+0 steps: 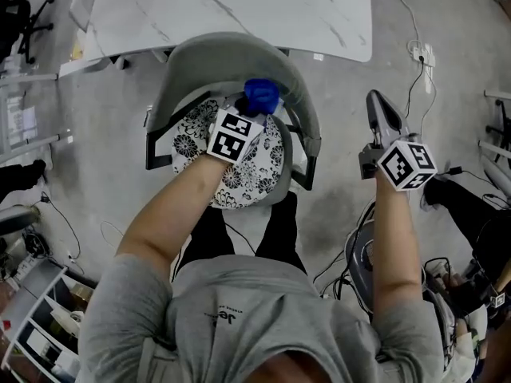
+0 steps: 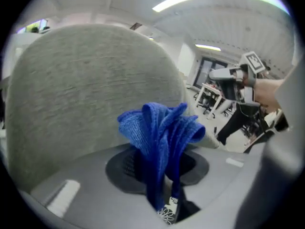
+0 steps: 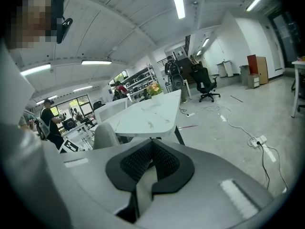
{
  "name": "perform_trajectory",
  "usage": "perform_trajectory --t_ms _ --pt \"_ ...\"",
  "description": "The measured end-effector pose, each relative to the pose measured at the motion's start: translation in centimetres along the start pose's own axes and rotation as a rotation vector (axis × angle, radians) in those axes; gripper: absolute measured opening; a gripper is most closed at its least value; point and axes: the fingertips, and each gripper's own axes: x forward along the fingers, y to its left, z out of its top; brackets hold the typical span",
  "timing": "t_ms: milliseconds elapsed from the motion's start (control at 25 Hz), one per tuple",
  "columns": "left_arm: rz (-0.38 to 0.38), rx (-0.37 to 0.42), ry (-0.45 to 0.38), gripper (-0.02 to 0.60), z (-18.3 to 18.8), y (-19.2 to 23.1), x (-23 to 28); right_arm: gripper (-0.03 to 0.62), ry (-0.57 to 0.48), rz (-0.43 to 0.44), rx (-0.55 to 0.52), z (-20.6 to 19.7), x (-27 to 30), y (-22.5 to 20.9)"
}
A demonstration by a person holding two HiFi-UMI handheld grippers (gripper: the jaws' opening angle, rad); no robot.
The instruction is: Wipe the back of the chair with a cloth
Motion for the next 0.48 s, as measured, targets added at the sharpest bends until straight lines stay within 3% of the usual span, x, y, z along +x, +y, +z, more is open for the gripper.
perform_trajectory --t_ms 240,480 --pt "0.233 -0.33 0.008 0.178 -7.4 9.9 -6.1 -0.003 0.025 0.022 -0.014 -0.9 1.8 3.1" --pt "0.355 -0.481 0.04 0.178 -13.5 15.3 -9.3 -0.003 0.056 0.046 -0.031 -1.7 3.6 5.8"
